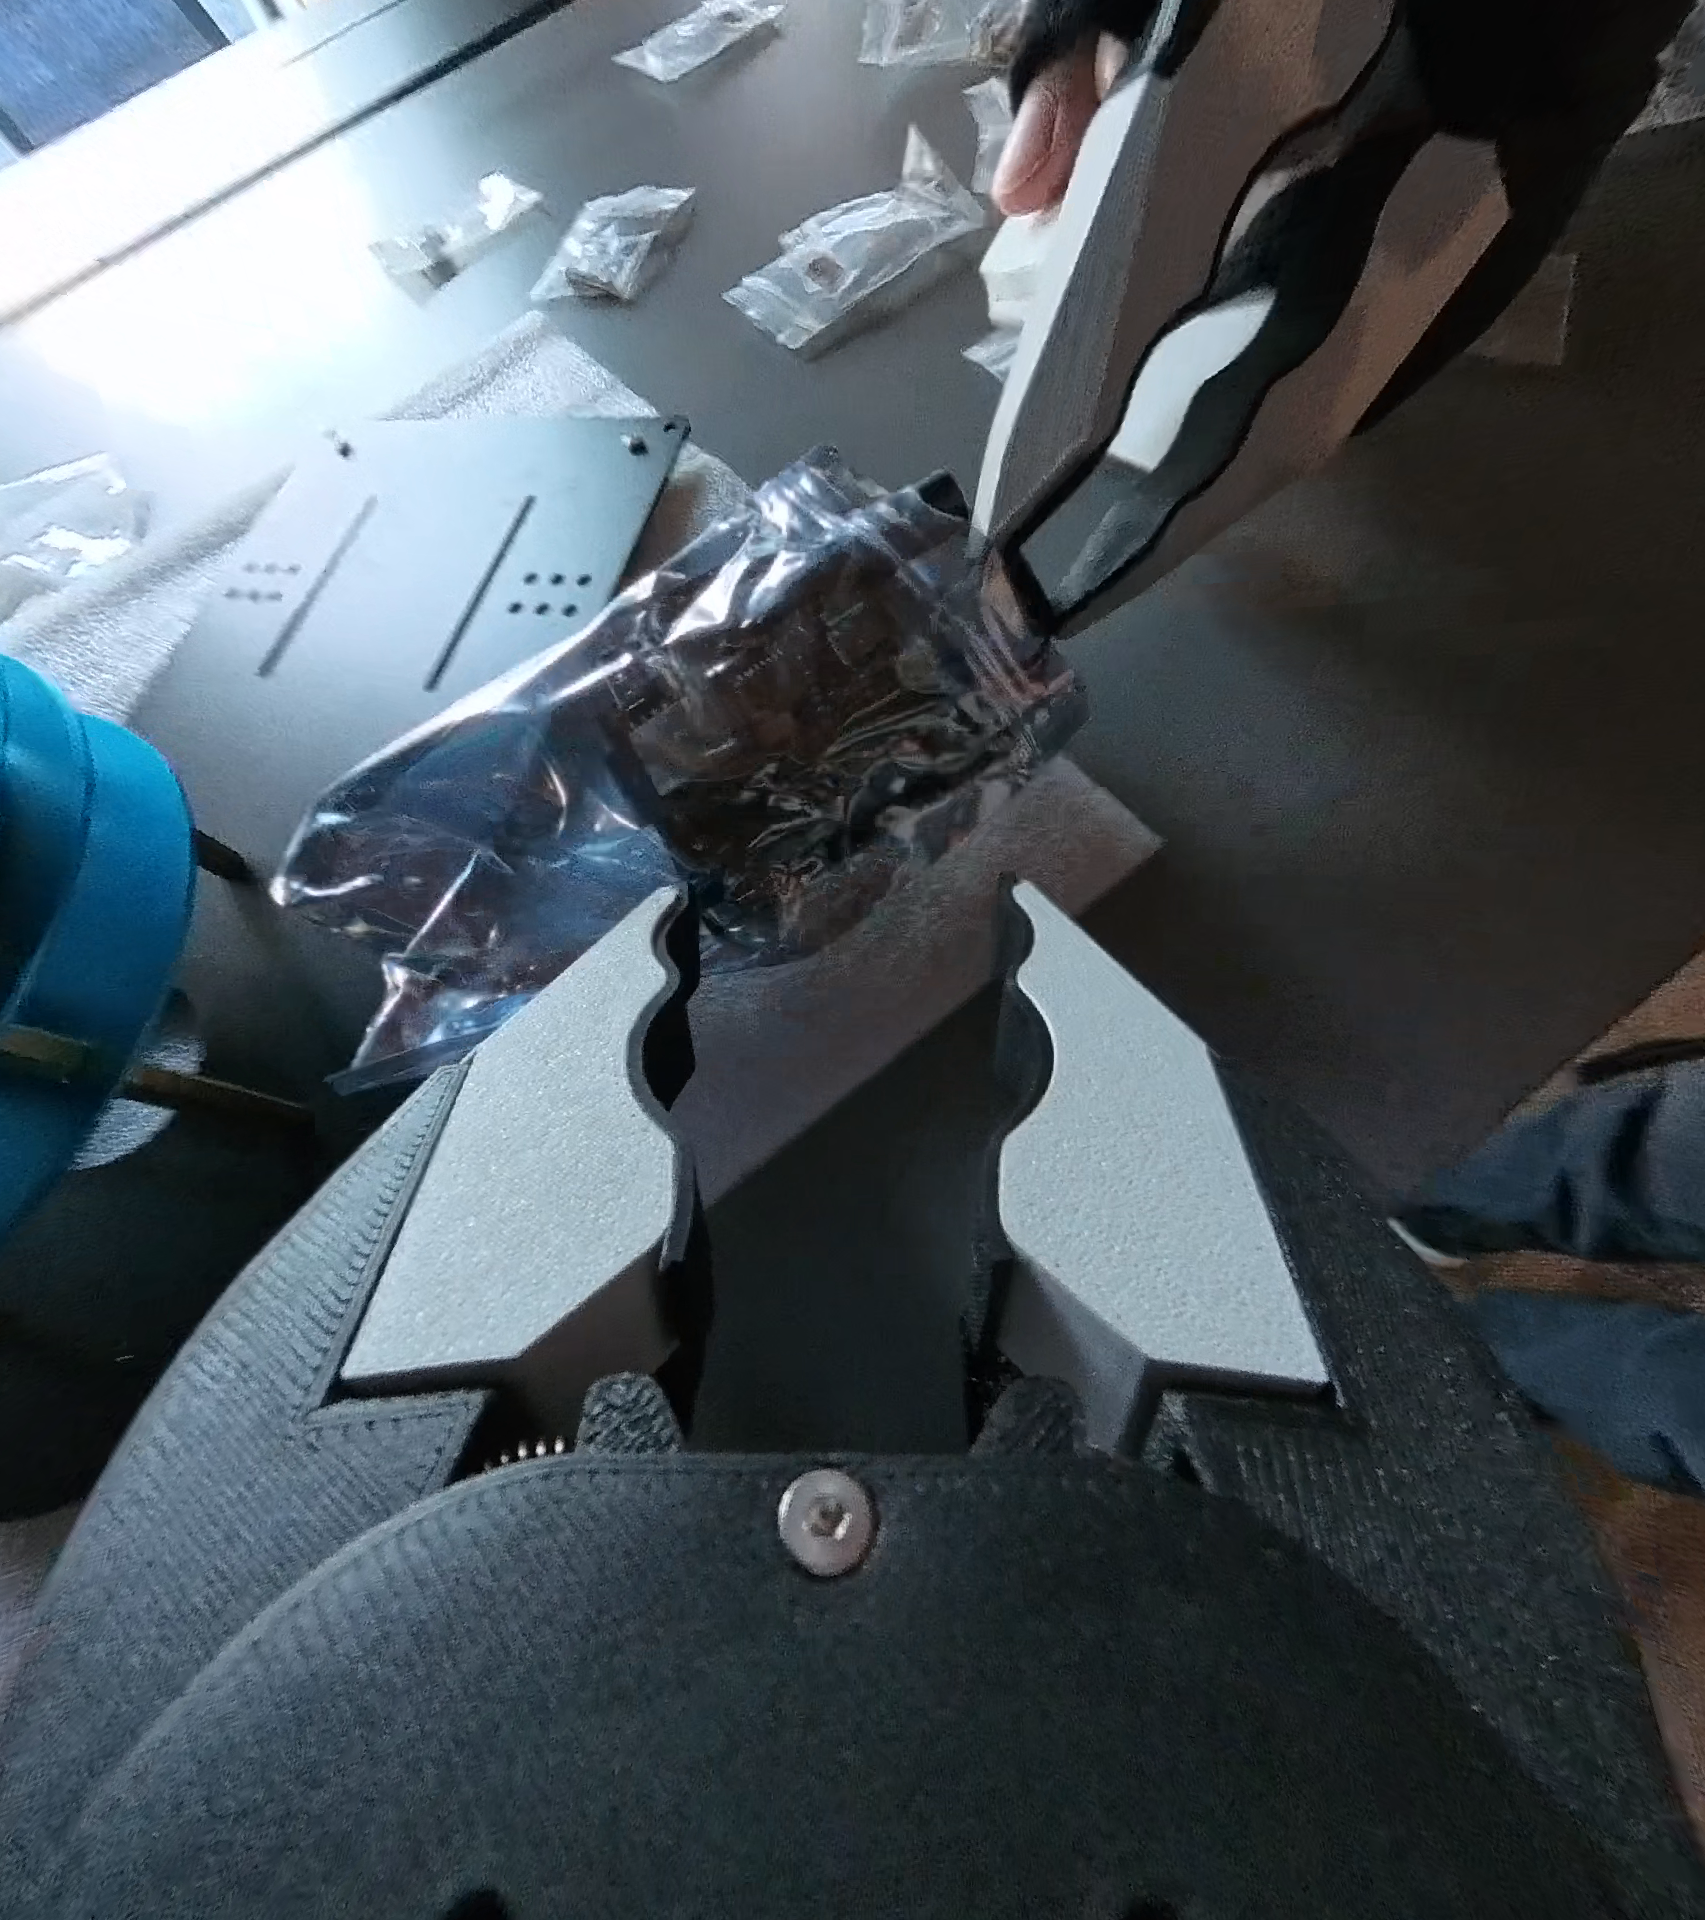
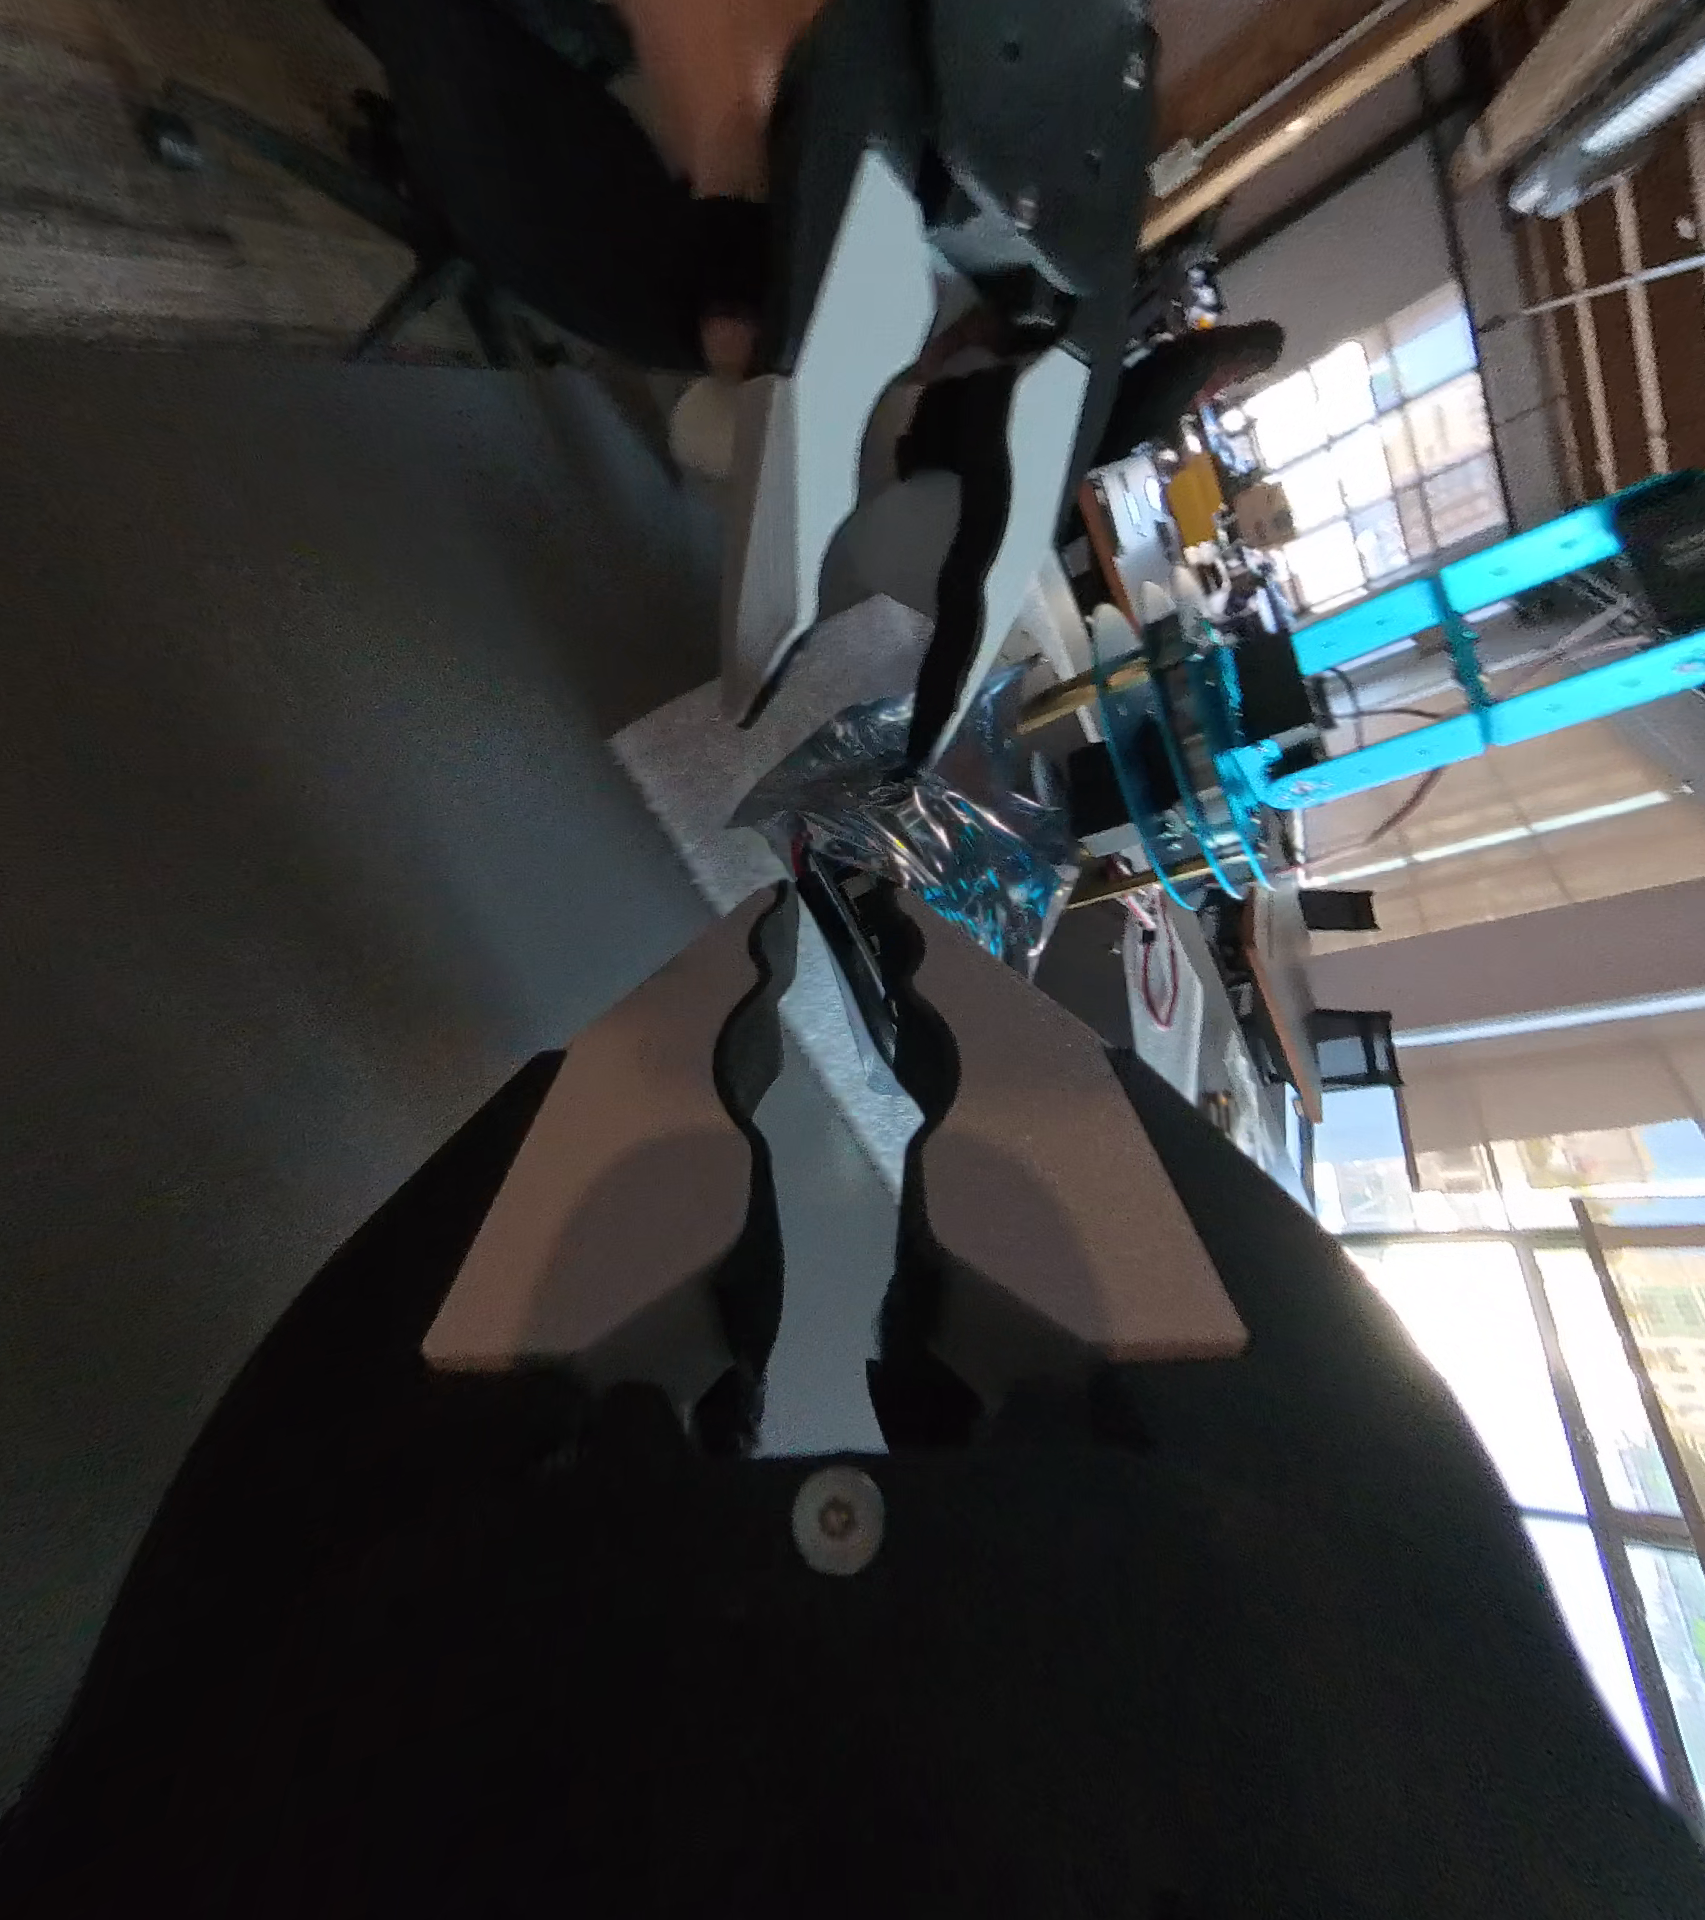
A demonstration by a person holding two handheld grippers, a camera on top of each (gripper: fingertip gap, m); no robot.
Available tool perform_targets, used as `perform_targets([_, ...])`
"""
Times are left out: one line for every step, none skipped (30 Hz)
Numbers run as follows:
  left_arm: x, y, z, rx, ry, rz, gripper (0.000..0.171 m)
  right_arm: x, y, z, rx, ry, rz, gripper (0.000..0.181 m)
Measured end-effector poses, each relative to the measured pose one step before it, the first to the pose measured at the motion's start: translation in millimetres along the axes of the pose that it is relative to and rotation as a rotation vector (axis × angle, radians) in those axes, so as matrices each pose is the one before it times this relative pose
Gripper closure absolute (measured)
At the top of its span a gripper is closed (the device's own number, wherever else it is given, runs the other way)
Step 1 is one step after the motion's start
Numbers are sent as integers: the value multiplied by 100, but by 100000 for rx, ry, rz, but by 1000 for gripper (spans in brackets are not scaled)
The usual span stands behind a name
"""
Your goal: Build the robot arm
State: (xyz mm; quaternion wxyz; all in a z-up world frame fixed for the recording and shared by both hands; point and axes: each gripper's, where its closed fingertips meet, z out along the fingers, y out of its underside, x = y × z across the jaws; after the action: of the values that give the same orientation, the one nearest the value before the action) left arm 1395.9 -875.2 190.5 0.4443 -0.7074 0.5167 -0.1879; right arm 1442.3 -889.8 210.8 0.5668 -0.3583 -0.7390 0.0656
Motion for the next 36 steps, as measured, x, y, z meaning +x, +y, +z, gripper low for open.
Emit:
perform_targets([-322,-188,-60,849,-3177,3145,112,395,73,91,-787,1695,841,172])
perform_targets([-277,-172,-79,780,-2660,2914,111,112,159,80,-936,-399,21,175])
perform_targets([-296,-225,-115,817,-2481,2390,112,276,35,6,-127,631,-266,177])
perform_targets([-409,-465,-204,2128,-3243,2098,117,377,-117,-48,1039,1075,74,177])
perform_targets([-316,-704,-240,3543,-2710,1802,120,237,-142,-38,993,-176,988,178])
perform_targets([-272,-580,-165,2721,-2369,2160,124,380,-150,-29,729,573,1858,178])
perform_targets([-343,-377,-91,1291,-3254,4114,128,462,-190,-40,834,987,1944,178])
perform_targets([-302,-209,-12,397,-3533,6103,130,361,-96,1,477,263,1523,178])
perform_targets([-194,-123,57,-104,-2929,6086,135,302,38,7,-69,-31,1561,177])
perform_targets([-255,-70,116,-391,-2942,5545,142,379,30,-14,346,594,1676,177])
perform_targets([-134,-84,182,21,-2035,5671,147,294,53,-5,689,145,2052,177])
perform_targets([10,14,227,-284,-1210,6281,158,194,91,-17,517,-508,2910,177])
perform_targets([-143,62,260,-501,-2214,6102,161,293,155,-11,-12,162,2970,177])
perform_targets([-149,4,244,-277,-1928,4843,164,367,230,-18,-291,695,2742,177])
perform_targets([-75,2,227,-414,-829,2824,167,236,196,-28,256,-192,2584,177])
perform_targets([-26,-34,210,-238,443,68,167,154,233,-12,304,-773,2514,176])
perform_targets([2,-66,151,-68,1326,-1777,168,126,254,-6,199,-944,2390,176])
perform_targets([-55,-130,84,266,1231,-1855,168,134,148,-17,534,-462,1624,175])
perform_targets([-88,-198,-6,728,741,-959,168,-39,-32,-20,1142,-1006,527,175])
perform_targets([-68,-191,-28,501,555,-205,169,-163,-149,-32,1266,-1445,-430,175])
perform_targets([-71,-96,-25,-110,392,-95,169,0,-99,-46,642,-398,-640,175])
perform_targets([-26,-108,1,-19,664,-325,169,137,-154,-126,601,370,-283,175])
perform_targets([-25,-206,-60,525,924,-897,169,169,-377,-207,1858,449,136,176])
perform_targets([-47,-299,-95,887,1266,-1403,170,131,-439,-219,2247,38,790,175])
perform_targets([-47,-269,-90,407,1778,-1777,170,99,-333,-176,1410,-480,712,175])
perform_targets([-92,-178,-53,-383,2005,-1907,170,212,-123,-133,-123,-18,93,175])
perform_targets([-171,-156,-55,-790,1854,-2183,170,252,-50,-102,-520,267,37,174])
perform_targets([-193,-251,-63,-265,1837,-2521,170,146,-166,-91,13,-447,-65,174])
perform_targets([-172,-298,-73,-47,2097,-2752,170,168,-265,-125,476,-293,-369,174])
perform_targets([-193,-255,-68,-282,2134,-2988,170,233,-209,-134,204,-291,285,174])
perform_targets([-259,-210,-45,-547,1735,-3229,170,251,-71,-127,-462,-695,2064,174])
perform_targets([-202,-175,-14,-587,2018,-3288,170,273,-162,-181,348,-808,4513,174])
perform_targets([-176,-174,-6,-583,2051,-3477,170,219,-275,-214,1588,-1180,5585,173])
perform_targets([-163,-106,13,-1219,2123,-3980,169,158,-226,-233,1291,-1580,6209,173])
perform_targets([-96,-96,9,-1722,2465,-3880,169,163,-214,-274,1144,-1486,5958,174])
perform_targets([-94,-123,-35,-1532,2184,-3408,169,53,-331,-341,2060,-1761,4352,175])
